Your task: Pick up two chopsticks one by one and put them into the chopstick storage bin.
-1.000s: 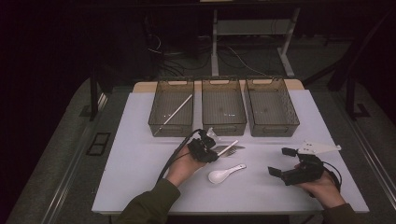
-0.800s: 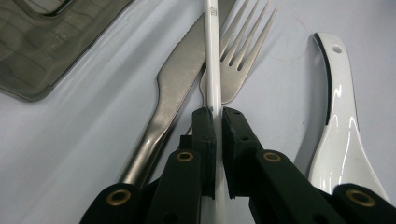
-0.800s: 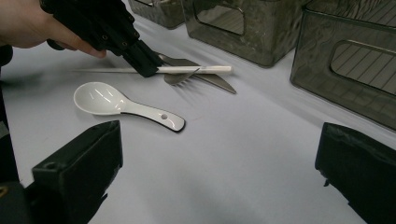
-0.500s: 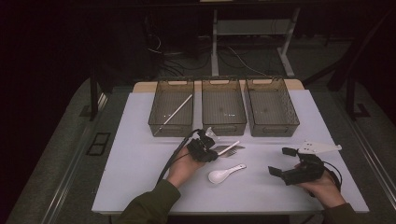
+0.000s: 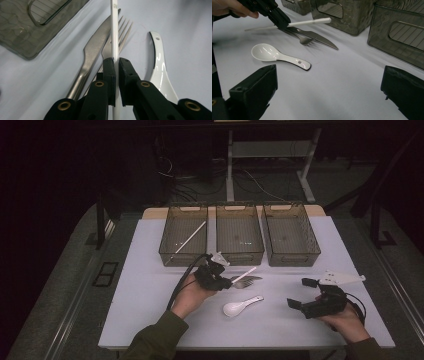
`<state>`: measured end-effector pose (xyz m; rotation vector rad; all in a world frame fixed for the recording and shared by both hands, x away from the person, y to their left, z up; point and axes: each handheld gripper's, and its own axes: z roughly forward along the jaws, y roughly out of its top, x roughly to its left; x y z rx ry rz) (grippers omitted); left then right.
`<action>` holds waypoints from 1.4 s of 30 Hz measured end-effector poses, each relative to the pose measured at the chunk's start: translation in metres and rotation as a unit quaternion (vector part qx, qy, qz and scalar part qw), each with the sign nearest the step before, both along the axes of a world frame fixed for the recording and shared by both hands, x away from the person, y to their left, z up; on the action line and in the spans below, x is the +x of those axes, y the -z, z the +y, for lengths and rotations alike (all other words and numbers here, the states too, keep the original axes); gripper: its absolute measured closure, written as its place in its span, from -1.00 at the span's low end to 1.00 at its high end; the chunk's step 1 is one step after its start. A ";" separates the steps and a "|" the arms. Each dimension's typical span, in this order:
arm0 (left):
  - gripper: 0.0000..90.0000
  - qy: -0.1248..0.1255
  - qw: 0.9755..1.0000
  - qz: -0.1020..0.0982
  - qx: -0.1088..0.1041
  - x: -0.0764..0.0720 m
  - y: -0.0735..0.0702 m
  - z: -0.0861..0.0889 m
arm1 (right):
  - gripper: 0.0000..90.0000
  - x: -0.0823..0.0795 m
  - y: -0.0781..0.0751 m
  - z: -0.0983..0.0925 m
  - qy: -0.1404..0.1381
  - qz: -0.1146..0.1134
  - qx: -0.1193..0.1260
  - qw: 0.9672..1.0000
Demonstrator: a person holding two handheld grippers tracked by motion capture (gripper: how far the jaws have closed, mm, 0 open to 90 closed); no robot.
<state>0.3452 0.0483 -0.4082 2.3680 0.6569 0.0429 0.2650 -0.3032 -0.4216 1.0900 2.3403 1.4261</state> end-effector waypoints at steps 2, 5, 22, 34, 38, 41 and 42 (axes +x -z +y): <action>0.86 0.005 1.000 -0.002 -0.004 0.000 -0.002 0.002 | -0.99 0.000 0.000 0.000 -0.001 0.000 -0.001 1.000; 0.86 0.006 1.000 -0.001 -0.008 -0.001 -0.005 0.005 | -0.99 0.000 0.000 0.000 -0.001 -0.001 -0.001 1.000; 0.86 0.017 0.999 -0.013 -0.033 0.001 -0.026 0.031 | -0.99 0.001 0.004 0.004 -0.009 -0.013 0.000 1.000; 0.86 0.018 0.998 -0.027 -0.046 0.001 -0.045 0.046 | -0.99 0.000 0.012 0.008 -0.020 -0.007 -0.007 1.000; 0.86 0.010 0.998 -0.035 -0.047 0.005 -0.055 0.055 | -0.99 0.000 0.012 0.007 -0.017 -0.008 -0.007 1.000; 0.86 0.005 0.998 -0.043 -0.050 0.010 -0.063 0.060 | -0.99 0.000 0.012 0.007 -0.014 -0.006 -0.005 1.000; 0.86 0.005 0.998 -0.044 -0.048 0.013 -0.065 0.062 | -0.99 0.000 0.012 0.007 -0.014 -0.007 -0.005 1.000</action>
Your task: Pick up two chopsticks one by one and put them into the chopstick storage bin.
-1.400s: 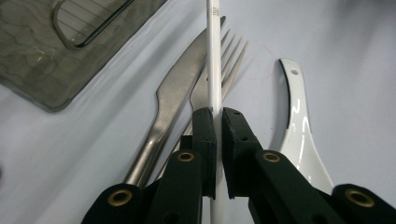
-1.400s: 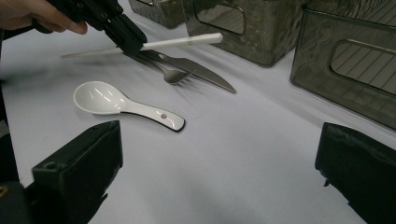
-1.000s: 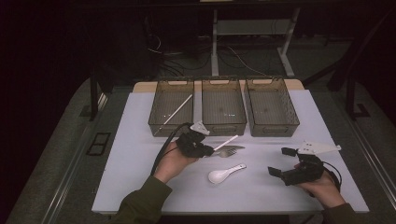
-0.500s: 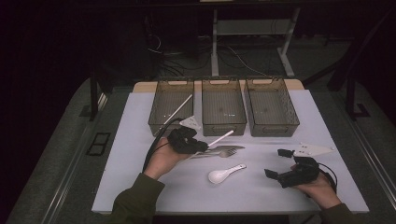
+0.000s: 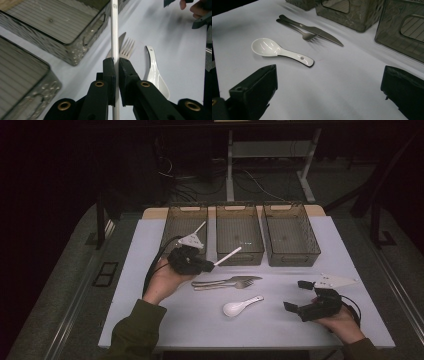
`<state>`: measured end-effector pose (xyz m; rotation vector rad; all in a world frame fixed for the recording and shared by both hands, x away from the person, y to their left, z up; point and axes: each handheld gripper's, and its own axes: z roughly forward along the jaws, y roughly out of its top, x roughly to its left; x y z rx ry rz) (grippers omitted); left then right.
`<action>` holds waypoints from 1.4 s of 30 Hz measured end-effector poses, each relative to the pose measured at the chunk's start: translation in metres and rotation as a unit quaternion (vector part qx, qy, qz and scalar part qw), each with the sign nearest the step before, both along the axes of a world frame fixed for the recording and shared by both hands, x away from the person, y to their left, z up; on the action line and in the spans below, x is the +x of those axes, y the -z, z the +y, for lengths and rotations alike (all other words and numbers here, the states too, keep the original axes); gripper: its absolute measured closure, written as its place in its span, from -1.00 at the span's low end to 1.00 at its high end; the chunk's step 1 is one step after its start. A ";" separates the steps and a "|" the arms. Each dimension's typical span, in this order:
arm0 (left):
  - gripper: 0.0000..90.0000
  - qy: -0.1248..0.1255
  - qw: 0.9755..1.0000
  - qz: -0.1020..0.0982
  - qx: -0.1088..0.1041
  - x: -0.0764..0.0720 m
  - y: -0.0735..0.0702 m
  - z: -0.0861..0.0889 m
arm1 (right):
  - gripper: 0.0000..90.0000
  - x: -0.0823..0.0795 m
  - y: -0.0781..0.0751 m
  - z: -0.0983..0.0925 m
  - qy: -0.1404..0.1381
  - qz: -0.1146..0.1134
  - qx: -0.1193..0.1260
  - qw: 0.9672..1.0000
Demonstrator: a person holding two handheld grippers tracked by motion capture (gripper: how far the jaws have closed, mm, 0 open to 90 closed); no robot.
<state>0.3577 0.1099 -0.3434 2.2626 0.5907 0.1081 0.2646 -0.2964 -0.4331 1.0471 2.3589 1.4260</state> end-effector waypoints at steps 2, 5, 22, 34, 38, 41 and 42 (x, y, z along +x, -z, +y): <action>0.86 -0.002 1.000 -0.001 0.001 0.004 -0.004 0.002 | -0.99 0.000 0.000 0.000 0.001 0.000 0.001 1.000; 0.86 -0.007 1.000 -0.007 0.010 0.012 -0.011 0.003 | -0.99 0.000 0.000 -0.001 0.002 -0.001 0.001 1.000; 0.86 -0.045 0.998 -0.049 0.001 0.072 -0.038 0.019 | -0.99 0.001 0.000 -0.003 0.006 0.001 0.004 1.000; 0.86 -0.107 0.992 -0.057 -0.017 0.121 -0.030 0.040 | -0.99 0.001 0.000 -0.006 0.008 0.004 0.008 1.000; 0.86 -0.129 0.990 -0.057 -0.023 0.133 -0.022 0.047 | -0.99 0.001 0.000 -0.006 0.008 0.005 0.008 1.000; 0.86 -0.145 0.988 -0.050 -0.029 0.140 -0.014 0.053 | -0.99 0.001 0.000 -0.007 0.007 0.002 0.008 1.000; 0.86 -0.147 0.988 -0.048 -0.028 0.141 -0.012 0.055 | -0.99 0.001 0.000 -0.007 0.007 0.003 0.009 1.000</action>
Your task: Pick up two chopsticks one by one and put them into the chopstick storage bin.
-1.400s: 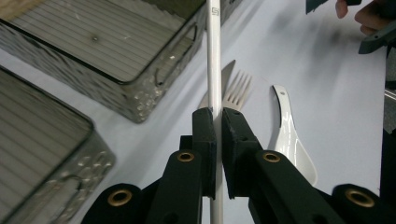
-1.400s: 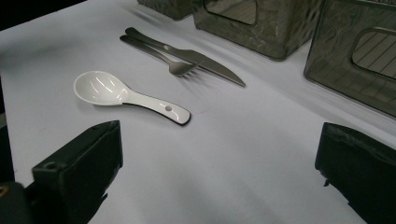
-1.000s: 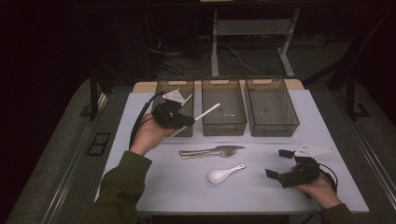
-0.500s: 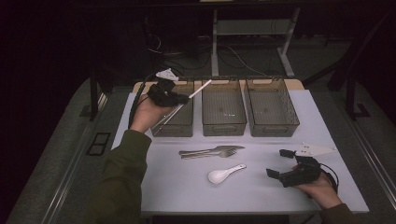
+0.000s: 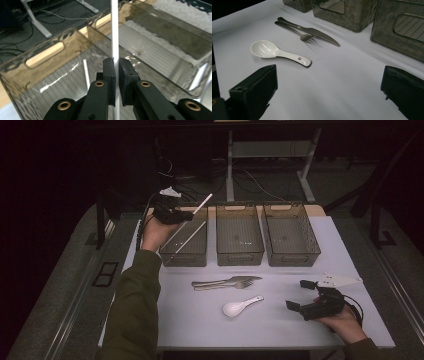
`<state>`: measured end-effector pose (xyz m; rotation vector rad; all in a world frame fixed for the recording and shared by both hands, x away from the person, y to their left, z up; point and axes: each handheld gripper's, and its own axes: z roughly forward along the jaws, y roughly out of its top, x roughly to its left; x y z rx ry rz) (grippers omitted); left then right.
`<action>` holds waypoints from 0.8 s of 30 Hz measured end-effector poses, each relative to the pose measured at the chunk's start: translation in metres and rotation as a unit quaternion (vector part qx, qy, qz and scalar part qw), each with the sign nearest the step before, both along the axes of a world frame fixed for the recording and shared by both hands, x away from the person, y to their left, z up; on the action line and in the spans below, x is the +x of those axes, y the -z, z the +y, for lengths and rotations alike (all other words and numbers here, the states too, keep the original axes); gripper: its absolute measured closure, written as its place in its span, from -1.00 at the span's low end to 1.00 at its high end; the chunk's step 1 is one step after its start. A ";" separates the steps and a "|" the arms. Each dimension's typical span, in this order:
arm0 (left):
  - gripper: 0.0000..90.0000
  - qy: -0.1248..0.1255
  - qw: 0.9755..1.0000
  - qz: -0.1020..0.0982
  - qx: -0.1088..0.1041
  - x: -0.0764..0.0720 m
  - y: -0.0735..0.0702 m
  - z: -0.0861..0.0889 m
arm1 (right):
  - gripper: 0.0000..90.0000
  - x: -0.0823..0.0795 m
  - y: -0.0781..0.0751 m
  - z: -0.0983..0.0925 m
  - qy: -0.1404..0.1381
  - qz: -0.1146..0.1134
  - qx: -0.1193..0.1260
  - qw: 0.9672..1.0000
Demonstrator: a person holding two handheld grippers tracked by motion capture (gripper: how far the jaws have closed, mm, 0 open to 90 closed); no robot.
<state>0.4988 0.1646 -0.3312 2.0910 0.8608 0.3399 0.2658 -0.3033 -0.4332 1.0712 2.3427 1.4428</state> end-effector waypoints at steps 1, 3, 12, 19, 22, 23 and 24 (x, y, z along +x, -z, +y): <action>0.86 -0.006 1.000 0.006 -0.002 0.002 0.004 0.002 | -0.99 0.000 0.000 0.000 0.000 0.001 0.000 1.000; 0.86 -0.012 1.000 0.012 -0.004 0.004 0.009 0.004 | -0.99 0.000 0.000 0.000 0.001 0.001 0.000 1.000; 0.85 -0.020 0.999 0.027 0.012 0.008 0.028 0.005 | -0.99 0.000 0.000 -0.001 0.003 0.001 0.000 1.000; 0.85 -0.038 0.998 0.046 0.014 0.011 0.041 0.005 | -0.99 -0.001 0.000 -0.001 0.002 0.000 0.001 1.000; 0.85 -0.043 0.998 0.052 0.016 0.012 0.045 0.005 | -0.99 0.000 0.000 -0.002 0.003 0.001 0.001 1.000; 0.85 -0.047 0.997 0.057 0.017 0.013 0.046 0.005 | -0.99 0.000 0.000 -0.002 0.003 0.001 0.001 1.000; 0.85 -0.047 0.997 0.058 0.020 0.013 0.047 0.004 | -0.99 0.000 0.000 -0.002 0.003 0.001 0.001 1.000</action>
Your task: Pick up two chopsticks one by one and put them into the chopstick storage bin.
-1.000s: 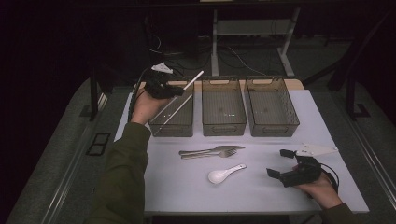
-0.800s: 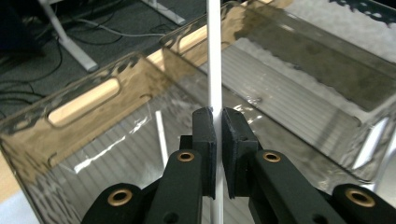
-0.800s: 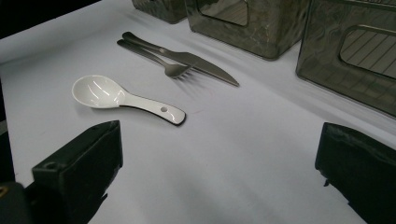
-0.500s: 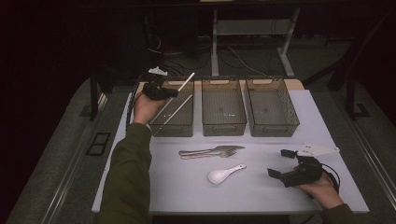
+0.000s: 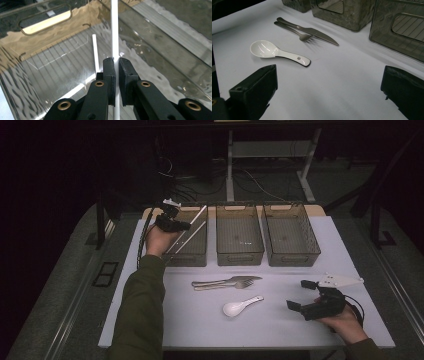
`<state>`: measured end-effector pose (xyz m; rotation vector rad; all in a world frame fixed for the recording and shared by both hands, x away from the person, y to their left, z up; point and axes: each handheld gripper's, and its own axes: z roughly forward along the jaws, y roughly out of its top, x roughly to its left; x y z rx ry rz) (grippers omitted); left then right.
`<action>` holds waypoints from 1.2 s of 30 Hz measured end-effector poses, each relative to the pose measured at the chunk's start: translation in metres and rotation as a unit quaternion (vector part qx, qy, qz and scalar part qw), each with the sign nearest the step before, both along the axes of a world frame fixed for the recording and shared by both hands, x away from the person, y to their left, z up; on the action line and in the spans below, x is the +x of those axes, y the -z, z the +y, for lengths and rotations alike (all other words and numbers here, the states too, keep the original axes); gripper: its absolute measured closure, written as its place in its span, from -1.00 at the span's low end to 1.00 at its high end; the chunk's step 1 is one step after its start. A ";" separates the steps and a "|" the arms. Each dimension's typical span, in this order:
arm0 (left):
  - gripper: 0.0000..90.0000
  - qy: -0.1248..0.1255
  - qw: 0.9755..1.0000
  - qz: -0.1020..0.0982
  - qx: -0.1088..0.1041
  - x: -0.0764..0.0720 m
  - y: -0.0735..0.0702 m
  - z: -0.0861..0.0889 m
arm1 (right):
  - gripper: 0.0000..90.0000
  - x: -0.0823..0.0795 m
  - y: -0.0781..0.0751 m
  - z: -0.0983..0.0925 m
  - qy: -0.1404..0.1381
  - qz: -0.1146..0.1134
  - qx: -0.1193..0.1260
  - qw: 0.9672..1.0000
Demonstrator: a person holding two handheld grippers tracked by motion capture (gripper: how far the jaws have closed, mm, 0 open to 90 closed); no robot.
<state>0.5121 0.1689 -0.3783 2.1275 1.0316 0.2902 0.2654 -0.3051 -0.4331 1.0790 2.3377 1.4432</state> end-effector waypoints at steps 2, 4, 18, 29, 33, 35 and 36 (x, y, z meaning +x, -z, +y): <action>0.85 -0.001 1.000 0.003 0.008 0.002 0.002 0.000 | -0.99 0.000 0.000 0.000 0.000 -0.001 0.000 1.000; 0.85 -0.007 1.000 0.009 0.012 0.004 0.004 -0.001 | -0.99 0.000 0.000 0.000 0.000 0.000 0.001 1.000; 0.82 -0.019 0.998 0.031 0.041 0.007 0.008 -0.010 | -0.99 -0.001 -0.001 -0.001 0.001 0.000 0.002 1.000; 0.67 -0.020 0.999 0.021 0.029 0.004 0.003 -0.006 | -0.99 -0.001 -0.001 -0.001 0.003 0.003 0.003 1.000; 0.57 -0.014 1.000 0.011 0.016 -0.001 -0.005 -0.003 | -0.99 0.000 -0.001 -0.001 0.001 0.000 0.001 1.000; 0.53 -0.009 1.000 0.005 0.009 -0.006 -0.010 -0.001 | -0.99 -0.001 -0.001 0.000 0.003 0.002 0.002 1.000; 0.53 -0.007 1.000 0.003 0.002 -0.008 -0.013 -0.001 | -0.99 -0.001 -0.001 0.000 0.004 0.002 0.003 1.000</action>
